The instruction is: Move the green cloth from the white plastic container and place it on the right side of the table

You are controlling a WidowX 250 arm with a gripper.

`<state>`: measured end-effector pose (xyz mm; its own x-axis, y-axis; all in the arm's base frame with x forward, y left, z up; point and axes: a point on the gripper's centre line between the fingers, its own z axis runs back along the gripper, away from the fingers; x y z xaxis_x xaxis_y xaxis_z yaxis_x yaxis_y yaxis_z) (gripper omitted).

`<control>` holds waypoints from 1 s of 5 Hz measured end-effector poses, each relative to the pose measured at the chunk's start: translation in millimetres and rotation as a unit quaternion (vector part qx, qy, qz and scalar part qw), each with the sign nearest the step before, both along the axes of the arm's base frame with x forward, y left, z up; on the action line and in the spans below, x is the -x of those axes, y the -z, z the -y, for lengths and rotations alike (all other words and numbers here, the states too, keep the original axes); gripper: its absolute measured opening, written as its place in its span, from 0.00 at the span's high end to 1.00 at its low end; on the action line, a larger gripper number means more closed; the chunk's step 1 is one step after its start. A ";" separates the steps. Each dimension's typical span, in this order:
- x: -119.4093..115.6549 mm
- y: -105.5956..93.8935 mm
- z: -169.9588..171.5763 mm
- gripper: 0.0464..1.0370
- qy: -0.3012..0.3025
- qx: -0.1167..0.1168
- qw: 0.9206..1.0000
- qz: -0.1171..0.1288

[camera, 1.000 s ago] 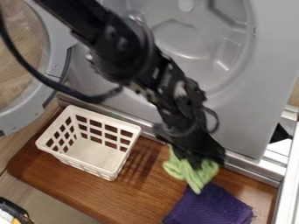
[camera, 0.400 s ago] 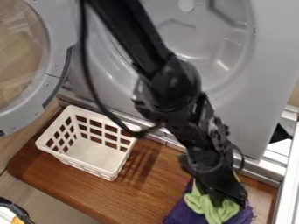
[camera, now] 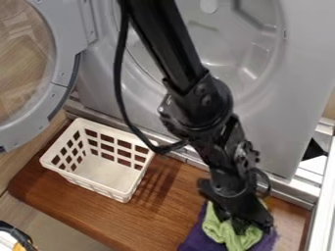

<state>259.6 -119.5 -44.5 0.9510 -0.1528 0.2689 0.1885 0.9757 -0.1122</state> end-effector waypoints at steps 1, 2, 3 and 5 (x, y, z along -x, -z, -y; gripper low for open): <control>0.7 -3.8 0.6 0.41 0.008 -0.009 1.000 0.003; 2.9 -10.3 -0.2 0.11 0.006 -0.005 1.000 0.013; 4.5 -10.4 -1.9 0.03 0.010 -0.007 1.000 0.012; 3.5 -29.3 -8.5 0.04 0.001 -0.015 1.000 0.023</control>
